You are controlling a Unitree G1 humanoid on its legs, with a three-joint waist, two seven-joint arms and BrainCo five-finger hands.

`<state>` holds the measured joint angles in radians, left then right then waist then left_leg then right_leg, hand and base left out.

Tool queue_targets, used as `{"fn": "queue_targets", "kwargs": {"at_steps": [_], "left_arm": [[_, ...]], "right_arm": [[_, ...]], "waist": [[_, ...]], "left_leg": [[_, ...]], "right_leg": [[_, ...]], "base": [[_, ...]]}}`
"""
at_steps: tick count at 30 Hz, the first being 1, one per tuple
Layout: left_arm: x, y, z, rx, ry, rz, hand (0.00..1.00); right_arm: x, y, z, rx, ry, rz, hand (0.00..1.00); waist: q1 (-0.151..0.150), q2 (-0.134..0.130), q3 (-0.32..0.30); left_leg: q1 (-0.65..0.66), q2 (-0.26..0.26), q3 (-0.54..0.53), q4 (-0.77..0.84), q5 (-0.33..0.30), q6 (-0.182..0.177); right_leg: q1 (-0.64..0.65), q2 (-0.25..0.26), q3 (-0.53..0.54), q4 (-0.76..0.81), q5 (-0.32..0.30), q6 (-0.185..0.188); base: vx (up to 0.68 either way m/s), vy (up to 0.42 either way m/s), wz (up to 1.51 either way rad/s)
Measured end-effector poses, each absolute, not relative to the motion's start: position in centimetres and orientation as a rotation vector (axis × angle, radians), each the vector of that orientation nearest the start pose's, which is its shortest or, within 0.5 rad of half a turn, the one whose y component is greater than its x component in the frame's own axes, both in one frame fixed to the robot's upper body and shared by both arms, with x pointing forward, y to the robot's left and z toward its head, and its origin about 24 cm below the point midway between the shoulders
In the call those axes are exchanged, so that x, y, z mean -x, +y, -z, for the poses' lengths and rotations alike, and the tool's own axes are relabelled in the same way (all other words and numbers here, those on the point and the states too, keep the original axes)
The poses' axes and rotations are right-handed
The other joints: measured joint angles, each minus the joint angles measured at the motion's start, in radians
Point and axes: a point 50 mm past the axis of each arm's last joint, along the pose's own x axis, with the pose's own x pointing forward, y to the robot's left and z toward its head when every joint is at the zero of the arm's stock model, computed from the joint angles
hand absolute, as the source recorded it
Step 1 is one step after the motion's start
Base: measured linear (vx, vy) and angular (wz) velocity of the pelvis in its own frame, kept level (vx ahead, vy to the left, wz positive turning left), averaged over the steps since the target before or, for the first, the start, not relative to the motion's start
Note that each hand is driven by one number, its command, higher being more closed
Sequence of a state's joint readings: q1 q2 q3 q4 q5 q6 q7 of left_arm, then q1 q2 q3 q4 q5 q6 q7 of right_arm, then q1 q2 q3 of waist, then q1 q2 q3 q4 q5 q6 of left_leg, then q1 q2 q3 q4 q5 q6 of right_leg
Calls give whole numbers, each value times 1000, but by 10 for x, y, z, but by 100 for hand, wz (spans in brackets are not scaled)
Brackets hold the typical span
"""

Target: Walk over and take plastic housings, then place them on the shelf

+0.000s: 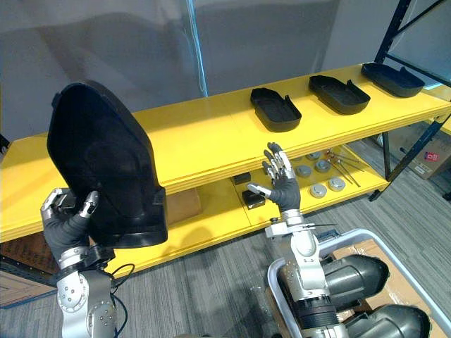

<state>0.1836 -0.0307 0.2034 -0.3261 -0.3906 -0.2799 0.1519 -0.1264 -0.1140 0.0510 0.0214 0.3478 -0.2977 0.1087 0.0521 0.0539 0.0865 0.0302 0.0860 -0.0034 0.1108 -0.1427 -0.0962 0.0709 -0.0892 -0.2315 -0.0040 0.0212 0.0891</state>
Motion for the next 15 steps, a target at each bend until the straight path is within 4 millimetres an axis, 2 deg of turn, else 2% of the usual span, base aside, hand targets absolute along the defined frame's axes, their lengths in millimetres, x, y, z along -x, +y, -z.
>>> {"fn": "queue_targets", "kwargs": {"at_steps": [5, 11, 15], "left_arm": [[-204, 217, -94, 378, -417, -418, 100], [-203, 219, -88, 398, -380, -489, 100], [-193, 220, -81, 406, -346, -524, 100]], "right_arm": [[-262, -158, -92, -260, -390, -102, 0], [-253, -152, -98, -343, -434, -121, 0], [-249, -142, -92, -371, -409, -142, 0]], "waist": [[-12, -31, -10], [-17, -32, -12], [-17, -34, -20]], "left_leg": [[-8, -10, -2, -10, 4, -5], [35, -12, 4, -55, 23, -10], [37, -13, -15, -69, 31, -12]], "right_leg": [[3, -6, -8, -26, 0, 0], [32, -7, -13, -43, 0, 0], [44, -6, -34, -56, 2, -2]], "base": [[33, -2, 4], [11, 1, 0], [-11, -10, 14]]}}
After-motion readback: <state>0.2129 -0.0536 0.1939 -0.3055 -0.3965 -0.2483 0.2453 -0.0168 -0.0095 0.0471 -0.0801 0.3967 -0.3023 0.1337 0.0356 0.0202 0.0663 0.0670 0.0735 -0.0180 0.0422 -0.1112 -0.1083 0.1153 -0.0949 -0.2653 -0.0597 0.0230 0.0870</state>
